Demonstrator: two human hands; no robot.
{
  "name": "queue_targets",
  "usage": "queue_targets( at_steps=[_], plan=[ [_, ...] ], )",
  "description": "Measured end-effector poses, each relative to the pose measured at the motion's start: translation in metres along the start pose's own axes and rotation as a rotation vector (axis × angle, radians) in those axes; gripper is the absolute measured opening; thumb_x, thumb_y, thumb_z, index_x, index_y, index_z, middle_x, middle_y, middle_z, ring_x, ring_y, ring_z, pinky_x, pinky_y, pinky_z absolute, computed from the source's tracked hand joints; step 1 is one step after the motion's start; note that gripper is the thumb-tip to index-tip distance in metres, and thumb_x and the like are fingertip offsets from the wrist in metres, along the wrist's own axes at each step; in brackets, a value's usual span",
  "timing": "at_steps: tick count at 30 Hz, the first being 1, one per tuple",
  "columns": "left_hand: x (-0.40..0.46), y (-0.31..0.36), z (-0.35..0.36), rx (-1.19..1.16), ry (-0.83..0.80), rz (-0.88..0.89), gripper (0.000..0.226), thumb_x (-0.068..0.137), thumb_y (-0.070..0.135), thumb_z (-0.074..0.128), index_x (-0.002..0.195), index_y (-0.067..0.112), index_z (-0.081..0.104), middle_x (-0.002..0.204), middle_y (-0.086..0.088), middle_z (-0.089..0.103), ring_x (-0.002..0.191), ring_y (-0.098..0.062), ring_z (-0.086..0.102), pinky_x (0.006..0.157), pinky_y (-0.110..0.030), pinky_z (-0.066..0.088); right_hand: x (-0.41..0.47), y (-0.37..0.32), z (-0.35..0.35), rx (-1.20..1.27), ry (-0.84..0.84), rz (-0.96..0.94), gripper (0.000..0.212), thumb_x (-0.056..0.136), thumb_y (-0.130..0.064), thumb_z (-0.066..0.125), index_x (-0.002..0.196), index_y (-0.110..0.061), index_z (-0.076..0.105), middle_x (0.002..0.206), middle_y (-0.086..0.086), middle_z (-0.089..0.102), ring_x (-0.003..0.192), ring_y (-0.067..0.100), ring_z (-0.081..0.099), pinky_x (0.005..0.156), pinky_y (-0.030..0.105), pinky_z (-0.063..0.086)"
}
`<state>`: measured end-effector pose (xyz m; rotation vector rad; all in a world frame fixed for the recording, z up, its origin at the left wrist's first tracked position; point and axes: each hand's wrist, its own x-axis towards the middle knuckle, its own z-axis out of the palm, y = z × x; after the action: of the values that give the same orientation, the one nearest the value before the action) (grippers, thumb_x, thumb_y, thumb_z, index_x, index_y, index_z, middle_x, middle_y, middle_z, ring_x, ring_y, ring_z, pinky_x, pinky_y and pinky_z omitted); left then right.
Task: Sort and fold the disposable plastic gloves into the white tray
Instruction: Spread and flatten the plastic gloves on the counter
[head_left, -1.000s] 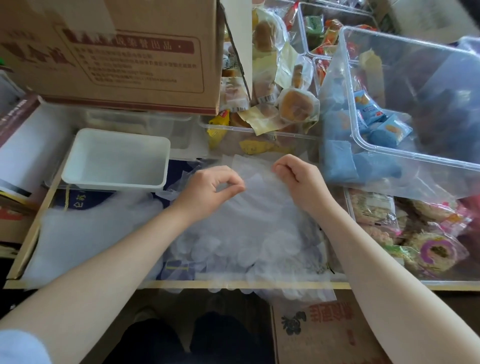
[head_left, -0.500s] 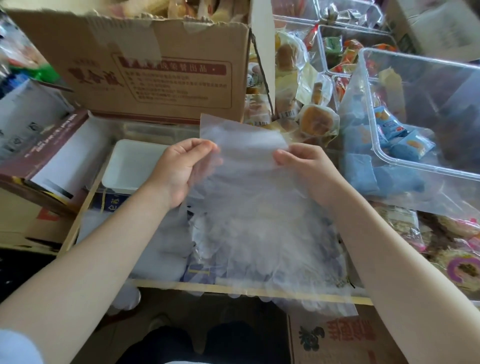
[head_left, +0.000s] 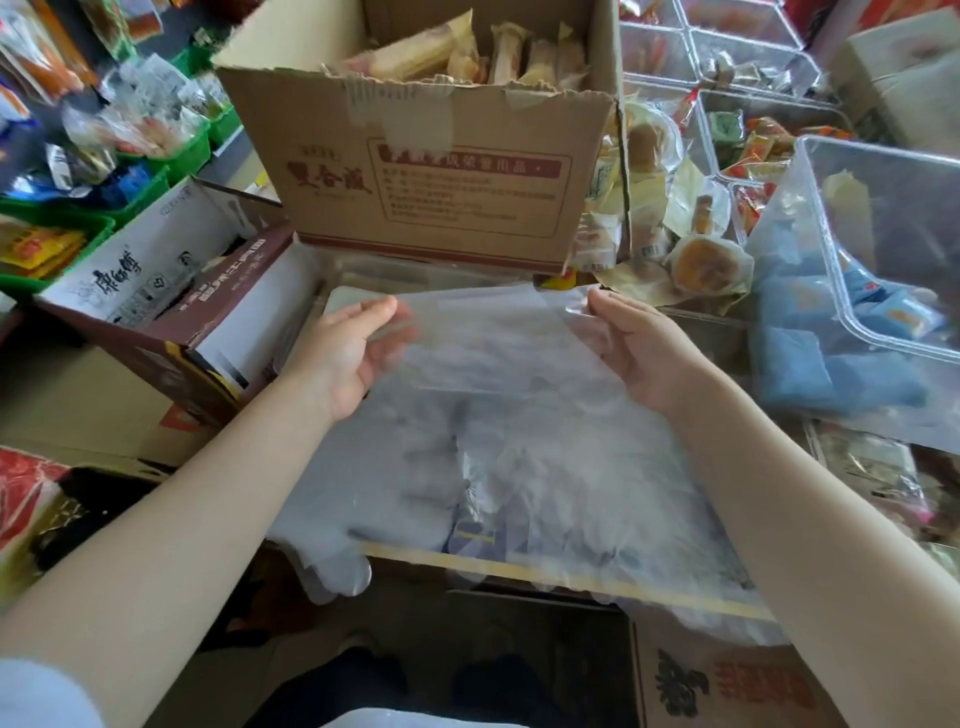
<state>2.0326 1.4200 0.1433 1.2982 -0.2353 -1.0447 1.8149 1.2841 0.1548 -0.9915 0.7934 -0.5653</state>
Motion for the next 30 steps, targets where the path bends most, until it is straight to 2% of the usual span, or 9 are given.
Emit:
queue_targets(
  at_steps=[4, 6, 9, 14, 16, 19, 22, 26, 30],
  plan=[
    [-0.002, 0.007, -0.029, 0.097, 0.106, 0.066, 0.020, 0.098, 0.013, 0.044, 0.080, 0.020, 0.049, 0.065, 0.008, 0.069, 0.051, -0.005, 0.066, 0.040, -0.012, 0.041, -0.001, 0.002, 0.010, 0.013, -0.004, 0.017, 0.016, 0.091, -0.017, 0.053, 0.076, -0.012, 0.052, 0.068, -0.004, 0.064, 0.057, 0.010, 0.059, 0.048, 0.018, 0.045],
    [-0.002, 0.011, -0.040, 0.097, 0.093, 0.099, 0.023, 0.100, 0.014, 0.040, 0.079, 0.021, 0.045, 0.074, 0.004, 0.069, 0.053, -0.006, 0.066, 0.041, -0.013, 0.042, -0.002, 0.001, 0.014, 0.167, -0.028, 0.060, 0.020, 0.072, -0.018, 0.066, 0.080, -0.012, 0.049, 0.076, -0.002, 0.067, 0.059, 0.013, 0.062, 0.050, 0.022, 0.045],
    [-0.007, 0.021, -0.052, 0.087, -0.089, 0.096, 0.023, 0.100, 0.015, 0.038, 0.080, 0.020, 0.048, 0.072, 0.005, 0.072, 0.049, -0.005, 0.061, 0.043, -0.012, 0.043, 0.000, 0.003, 0.025, 0.244, 0.040, 0.034, 0.007, 0.080, -0.012, 0.050, 0.074, -0.013, 0.047, 0.086, 0.003, 0.071, 0.065, 0.015, 0.066, 0.060, 0.023, 0.049],
    [-0.019, 0.028, -0.062, 0.020, -0.533, 0.049, 0.005, 0.077, 0.023, 0.061, 0.073, 0.020, 0.063, 0.067, 0.001, 0.069, 0.048, -0.004, 0.054, 0.048, -0.015, 0.045, 0.011, 0.020, 0.062, -0.305, 0.286, -0.011, 0.022, 0.086, -0.013, 0.045, 0.065, -0.017, 0.049, 0.063, -0.002, 0.056, 0.051, 0.009, 0.046, 0.044, 0.019, 0.032],
    [-0.022, 0.031, -0.067, -0.021, -0.679, 0.033, 0.003, 0.071, 0.024, 0.065, 0.069, 0.023, 0.067, 0.068, 0.000, 0.069, 0.054, -0.007, 0.058, 0.054, -0.017, 0.048, 0.009, 0.029, 0.075, -0.340, 0.295, 0.031, 0.026, 0.090, -0.012, 0.042, 0.065, -0.017, 0.049, 0.059, -0.002, 0.048, 0.051, 0.012, 0.043, 0.045, 0.022, 0.031],
    [-0.014, 0.026, -0.081, 0.090, -0.602, 0.071, 0.019, 0.084, 0.012, 0.063, 0.069, 0.023, 0.066, 0.074, 0.000, 0.070, 0.069, -0.009, 0.064, 0.069, -0.021, 0.053, 0.000, 0.044, 0.092, 0.033, 0.068, 0.151, 0.024, 0.084, -0.024, 0.054, 0.063, -0.015, 0.062, 0.057, -0.001, 0.061, 0.050, 0.012, 0.057, 0.044, 0.017, 0.042],
    [-0.004, 0.015, -0.092, 0.107, -0.396, 0.057, 0.016, 0.093, 0.010, 0.048, 0.081, 0.015, 0.057, 0.088, -0.002, 0.066, 0.086, -0.012, 0.060, 0.086, -0.025, 0.046, -0.005, 0.051, 0.109, 0.089, -0.184, 0.172, 0.022, 0.063, -0.026, 0.060, 0.074, -0.012, 0.073, 0.085, 0.007, 0.073, 0.071, 0.016, 0.065, 0.055, 0.019, 0.046],
    [0.004, 0.007, -0.105, 0.096, -0.289, -0.001, 0.009, 0.095, 0.014, 0.049, 0.088, 0.017, 0.053, 0.091, 0.001, 0.062, 0.088, -0.008, 0.058, 0.081, -0.019, 0.043, -0.001, 0.058, 0.123, 0.208, -0.347, 0.203, 0.051, 0.052, -0.021, 0.075, 0.097, -0.014, 0.052, 0.097, 0.011, 0.071, 0.050, 0.007, 0.055, 0.043, 0.016, 0.039],
    [0.008, 0.005, -0.117, 0.045, -0.312, -0.072, 0.008, 0.094, 0.019, 0.051, 0.087, 0.020, 0.055, 0.086, 0.003, 0.069, 0.086, -0.011, 0.063, 0.082, -0.027, 0.048, 0.002, 0.068, 0.128, -0.112, -0.382, 0.126, 0.036, 0.068, -0.037, 0.076, 0.088, -0.014, 0.056, 0.113, 0.008, 0.068, 0.097, 0.033, 0.061, 0.074, 0.038, 0.040]
  ],
)
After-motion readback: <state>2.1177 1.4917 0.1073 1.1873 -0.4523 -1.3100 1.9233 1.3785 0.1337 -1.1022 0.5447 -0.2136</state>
